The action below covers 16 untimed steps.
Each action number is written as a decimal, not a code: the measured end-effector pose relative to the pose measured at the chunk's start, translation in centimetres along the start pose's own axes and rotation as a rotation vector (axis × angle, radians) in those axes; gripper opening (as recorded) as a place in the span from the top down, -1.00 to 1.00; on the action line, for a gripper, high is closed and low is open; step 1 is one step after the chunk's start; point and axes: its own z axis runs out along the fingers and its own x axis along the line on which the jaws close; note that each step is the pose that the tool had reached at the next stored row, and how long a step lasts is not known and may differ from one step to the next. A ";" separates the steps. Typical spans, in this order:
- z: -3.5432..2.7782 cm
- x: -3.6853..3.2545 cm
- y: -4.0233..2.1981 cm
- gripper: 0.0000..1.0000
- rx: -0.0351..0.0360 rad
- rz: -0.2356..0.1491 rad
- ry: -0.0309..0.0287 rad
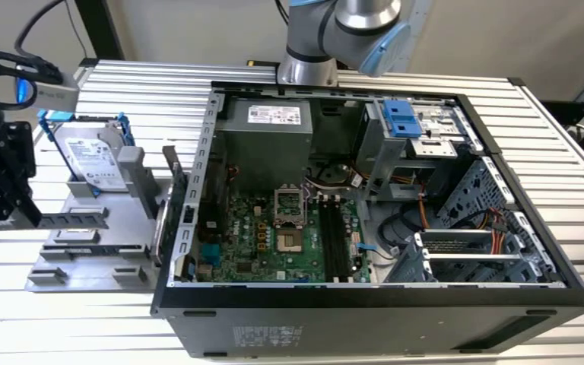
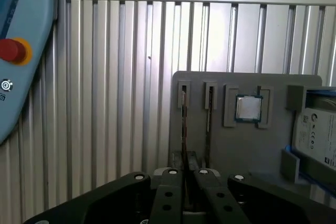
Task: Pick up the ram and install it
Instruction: 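Pick up the ram and move it above insertion slot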
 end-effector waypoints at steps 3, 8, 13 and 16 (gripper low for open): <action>-0.43 0.02 0.00 1.00 0.0000 0.000 0.0000; -1.18 0.07 -0.01 1.00 0.0000 0.000 0.0000; -1.92 0.11 -0.01 1.00 0.0001 0.000 0.0000; -2.38 0.14 -0.03 1.00 0.0000 0.000 0.0000</action>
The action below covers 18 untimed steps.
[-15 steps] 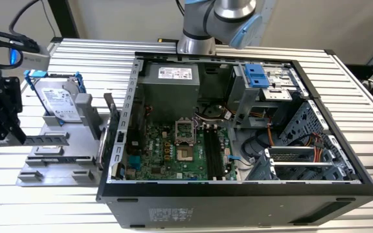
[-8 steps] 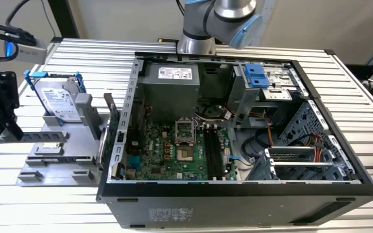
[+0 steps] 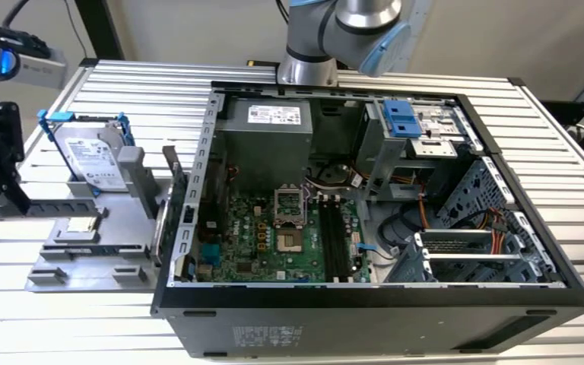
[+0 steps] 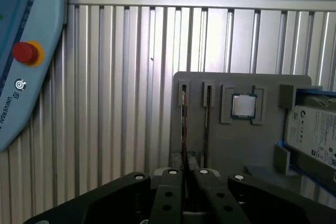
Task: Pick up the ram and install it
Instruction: 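Pick up the ram and move it above insertion slot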
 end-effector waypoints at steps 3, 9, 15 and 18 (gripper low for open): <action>-0.43 0.02 0.00 1.00 0.0001 0.000 -0.0001; -1.39 0.07 0.00 1.00 0.0000 0.000 0.0000; -2.43 0.14 -0.01 1.00 0.0000 0.000 0.0000; -3.01 0.17 -0.02 1.00 0.0000 0.000 0.0000</action>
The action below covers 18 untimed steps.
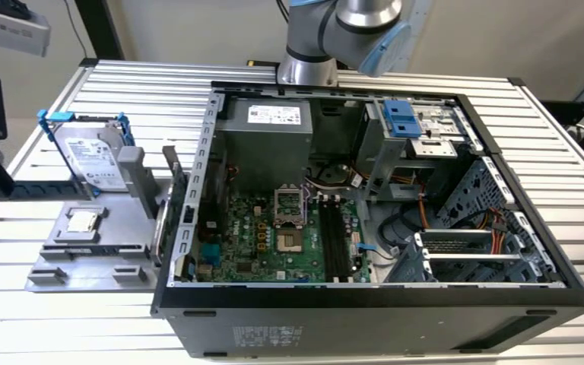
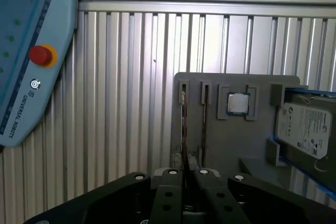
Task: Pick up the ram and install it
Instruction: 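Pick up the ram and move it above insertion slot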
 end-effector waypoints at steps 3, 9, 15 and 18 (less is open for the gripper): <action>-0.59 0.03 0.00 1.00 0.0001 0.000 -0.0001; -1.84 0.10 -0.01 1.00 0.0000 0.000 -0.0001; -2.64 0.15 -0.02 1.00 0.0001 0.000 -0.0002; -2.65 0.15 -0.02 1.00 0.0002 0.000 -0.0002</action>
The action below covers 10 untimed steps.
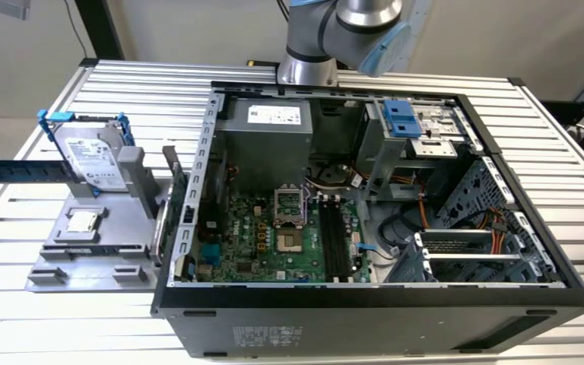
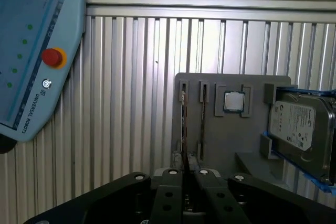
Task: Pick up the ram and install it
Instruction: 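Pick up the ram and move it above insertion slot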
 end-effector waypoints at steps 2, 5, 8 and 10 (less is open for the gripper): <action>-0.01 0.00 -0.01 1.00 -0.0001 0.000 0.0000; -0.01 0.01 -0.39 1.00 -0.0001 0.000 0.0001; 0.00 0.03 -0.98 1.00 -0.0001 0.000 0.0001; 0.01 0.04 -1.46 1.00 -0.0001 0.000 0.0001</action>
